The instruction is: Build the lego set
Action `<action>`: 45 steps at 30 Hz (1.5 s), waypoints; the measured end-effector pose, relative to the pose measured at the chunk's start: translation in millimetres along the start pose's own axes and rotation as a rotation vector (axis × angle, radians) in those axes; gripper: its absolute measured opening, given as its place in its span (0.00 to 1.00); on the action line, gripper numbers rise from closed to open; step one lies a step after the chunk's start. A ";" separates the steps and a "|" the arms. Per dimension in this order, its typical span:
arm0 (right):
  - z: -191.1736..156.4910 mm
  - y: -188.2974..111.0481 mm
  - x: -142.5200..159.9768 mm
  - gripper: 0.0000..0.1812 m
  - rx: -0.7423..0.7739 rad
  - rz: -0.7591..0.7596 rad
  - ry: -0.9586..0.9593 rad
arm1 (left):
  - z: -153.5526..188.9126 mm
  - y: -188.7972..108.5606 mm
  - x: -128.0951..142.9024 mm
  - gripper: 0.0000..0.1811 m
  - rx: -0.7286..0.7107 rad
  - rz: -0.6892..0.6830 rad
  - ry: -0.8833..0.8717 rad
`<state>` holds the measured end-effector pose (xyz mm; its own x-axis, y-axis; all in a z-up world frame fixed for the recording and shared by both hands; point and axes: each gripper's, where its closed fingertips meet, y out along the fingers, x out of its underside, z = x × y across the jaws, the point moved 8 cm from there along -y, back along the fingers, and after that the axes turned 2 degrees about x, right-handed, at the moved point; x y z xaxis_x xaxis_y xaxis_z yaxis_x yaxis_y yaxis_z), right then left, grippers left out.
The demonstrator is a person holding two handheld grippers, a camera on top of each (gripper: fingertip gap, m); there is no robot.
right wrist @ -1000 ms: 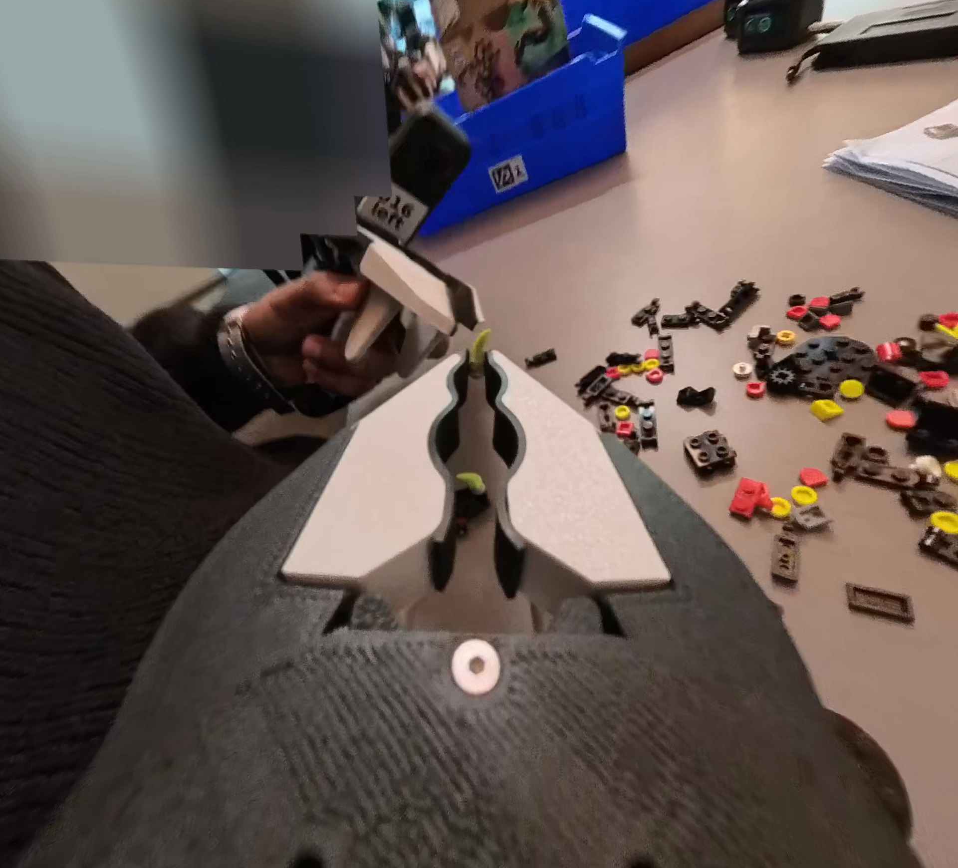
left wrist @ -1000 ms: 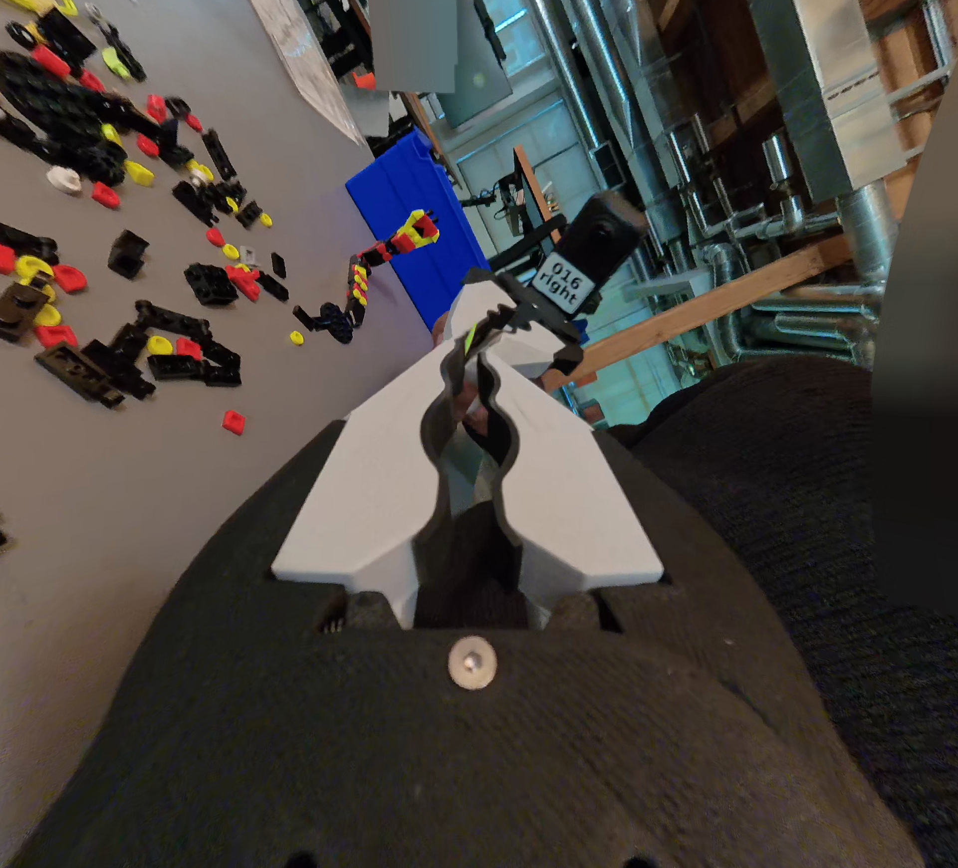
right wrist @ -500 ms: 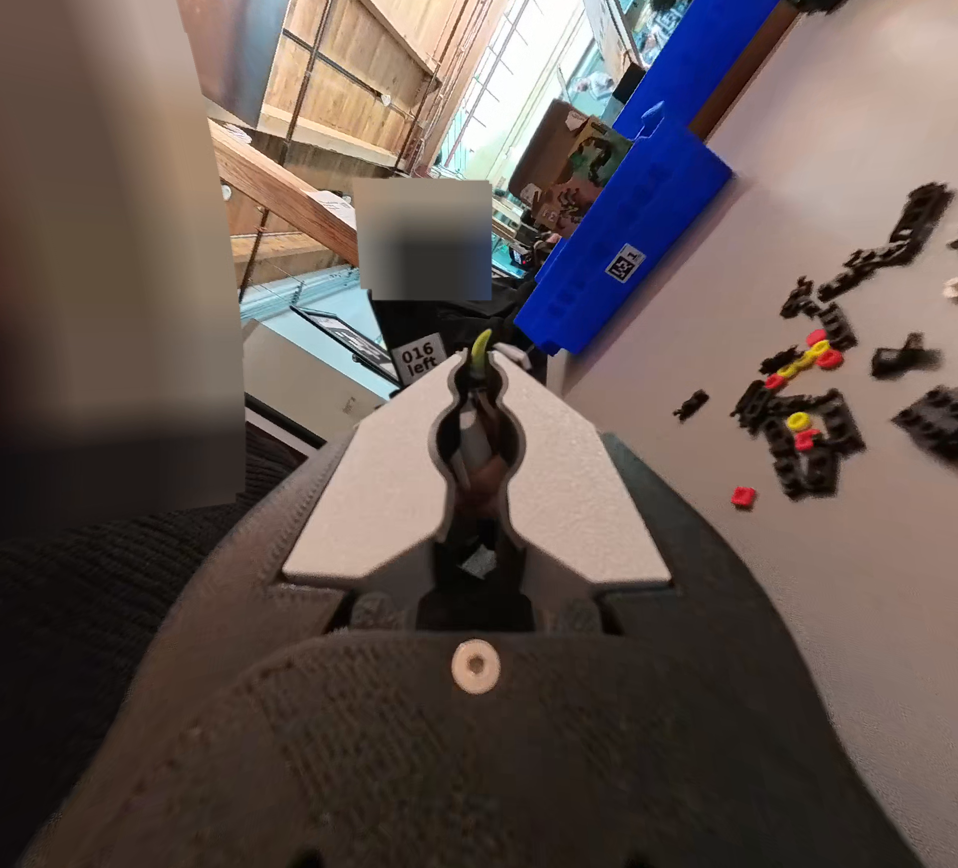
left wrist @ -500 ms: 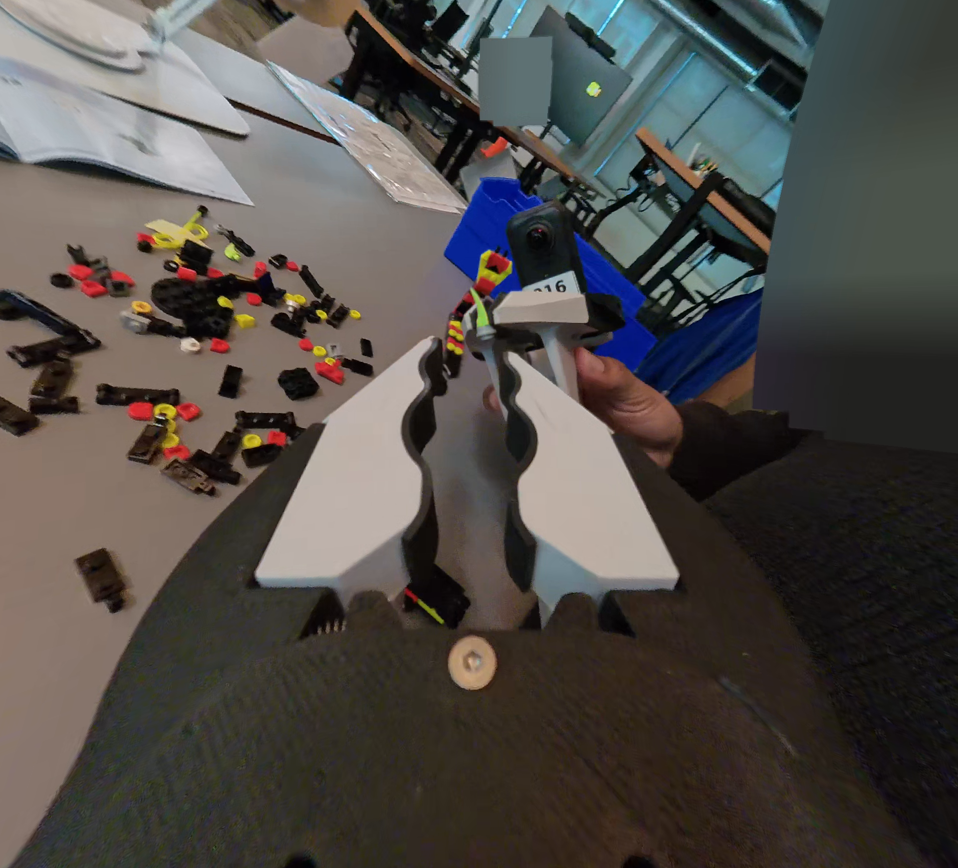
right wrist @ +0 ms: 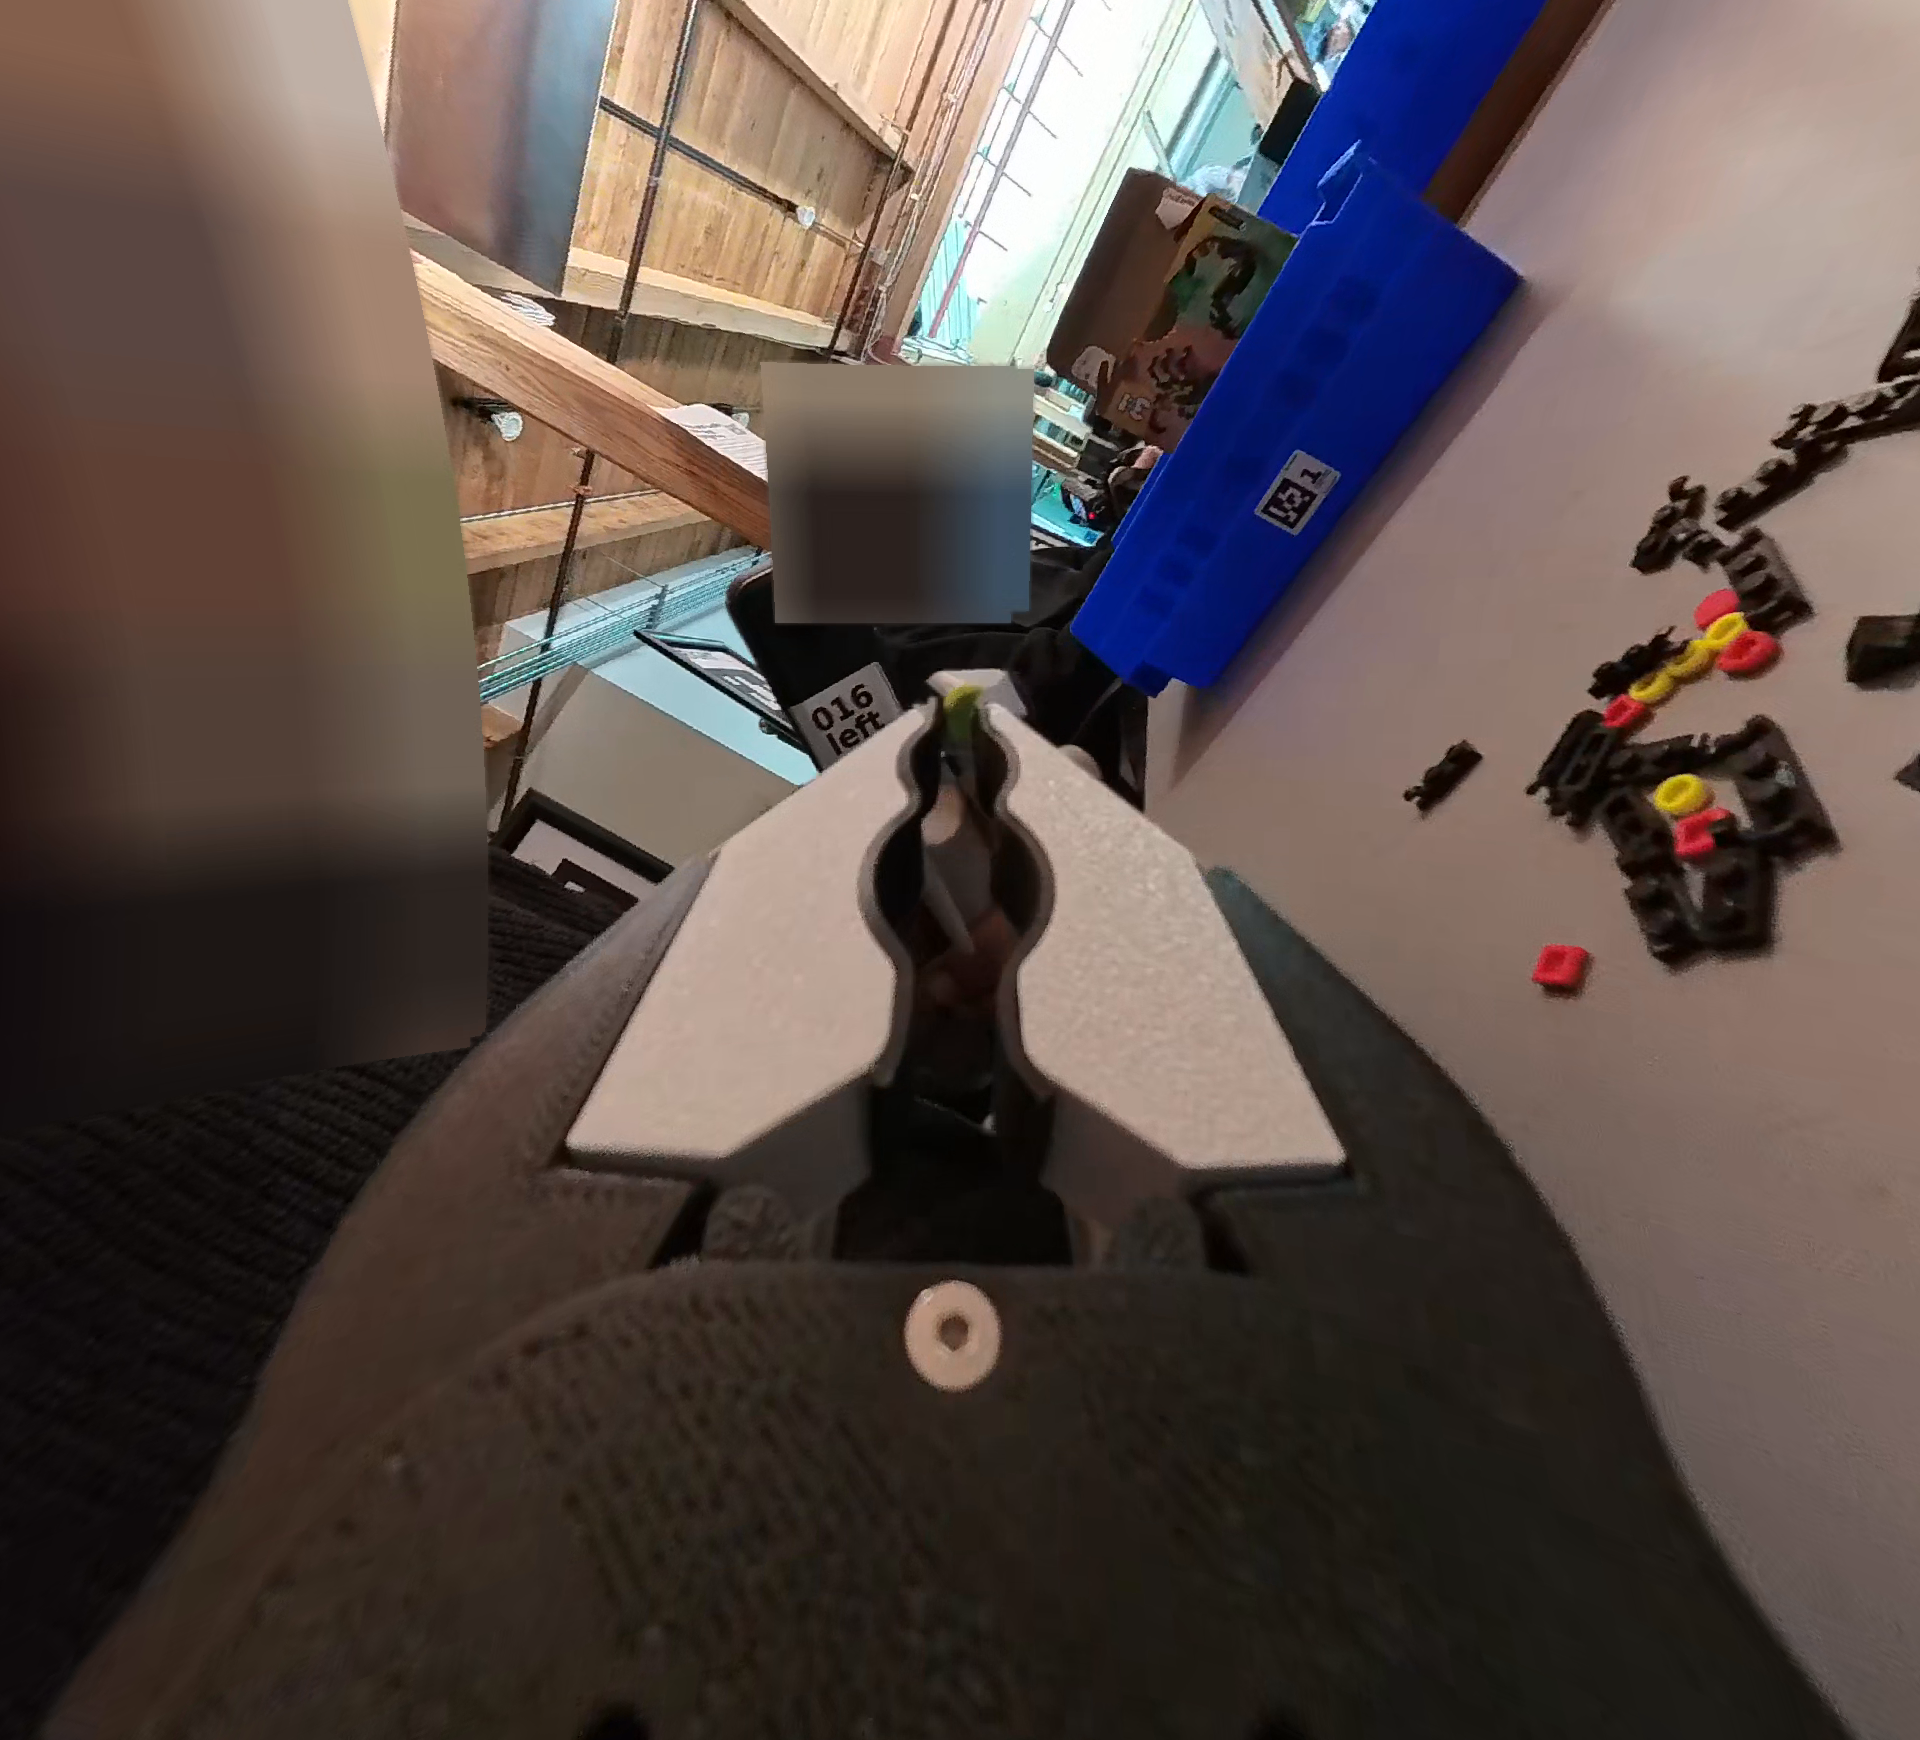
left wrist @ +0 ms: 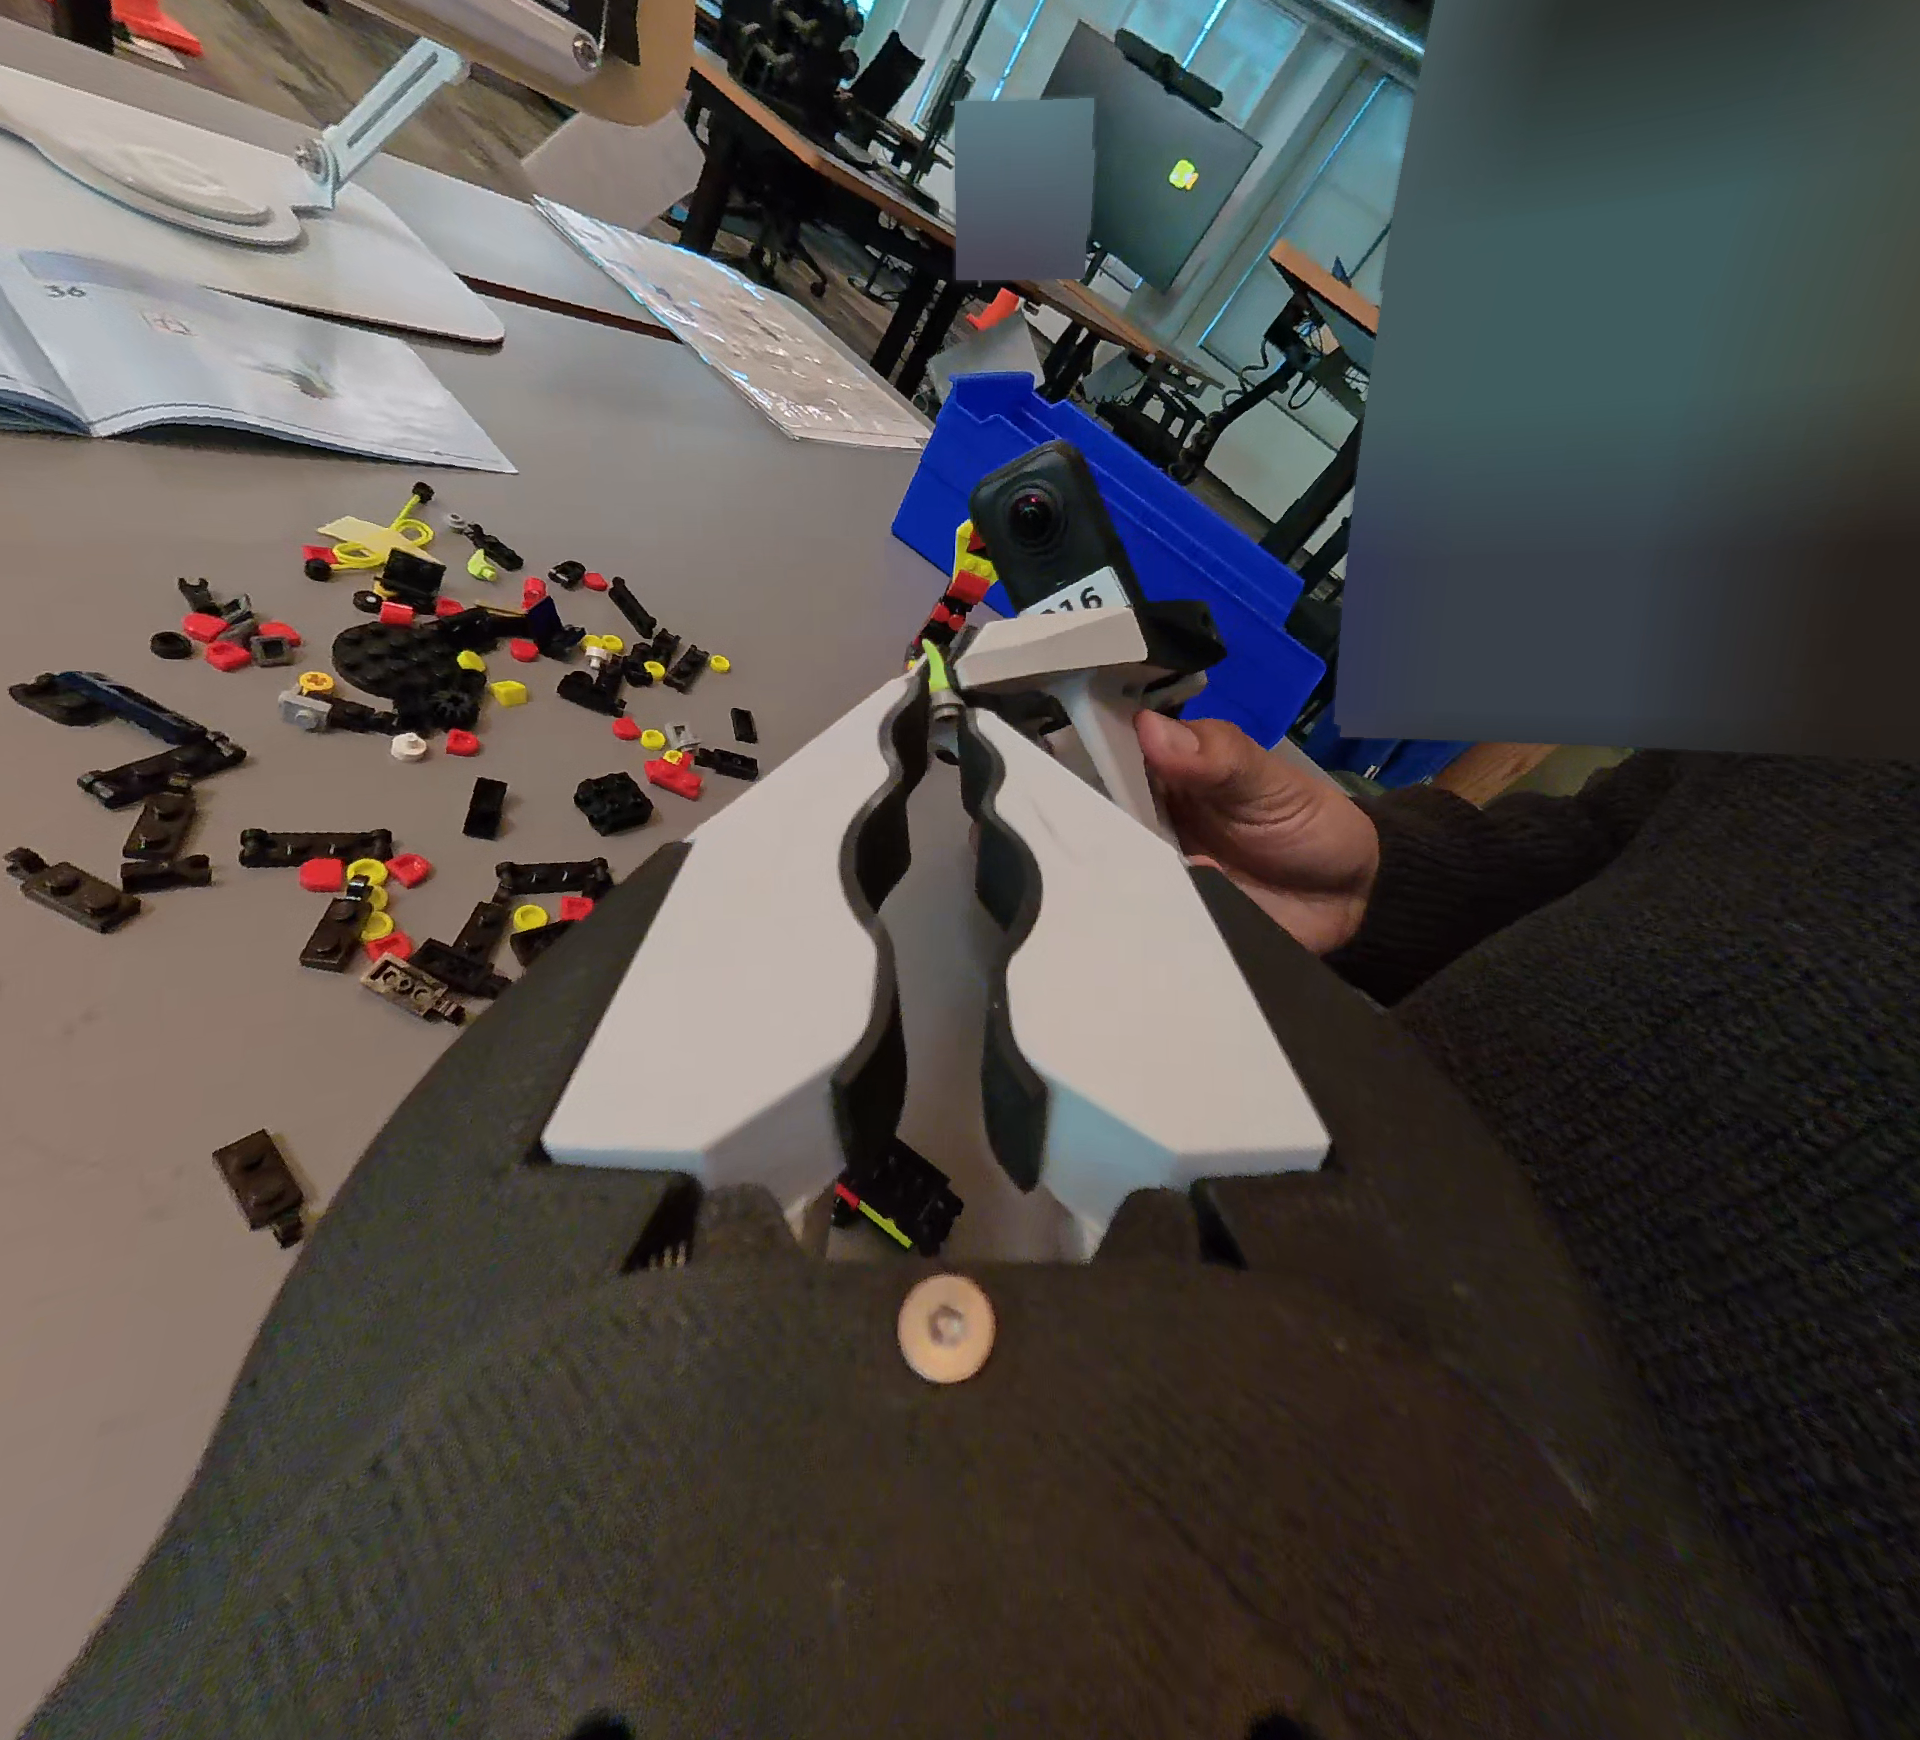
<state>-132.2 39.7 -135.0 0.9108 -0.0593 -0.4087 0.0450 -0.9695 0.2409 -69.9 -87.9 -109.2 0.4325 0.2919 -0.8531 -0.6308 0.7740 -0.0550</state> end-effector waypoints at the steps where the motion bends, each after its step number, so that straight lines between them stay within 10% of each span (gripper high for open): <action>1: 0.1 -0.3 -0.1 0.01 -0.006 -0.007 0.004 | 0.2 -0.1 0.1 0.01 0.008 -0.003 0.000; 18: -26.2 -19.4 -2.0 0.13 -0.130 -0.418 -0.363 | -4.9 -4.1 10.2 0.01 0.523 -0.158 -0.456; 45: -24.7 -18.2 0.3 0.00 -0.096 -0.453 -0.375 | -3.2 -1.5 12.7 0.04 0.468 -0.221 -0.379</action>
<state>-122.6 63.2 -117.8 0.5858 0.2588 -0.7680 0.4487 -0.8927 0.0414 -65.5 -87.2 -121.7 0.7719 0.2092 -0.6004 -0.1896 0.9771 0.0967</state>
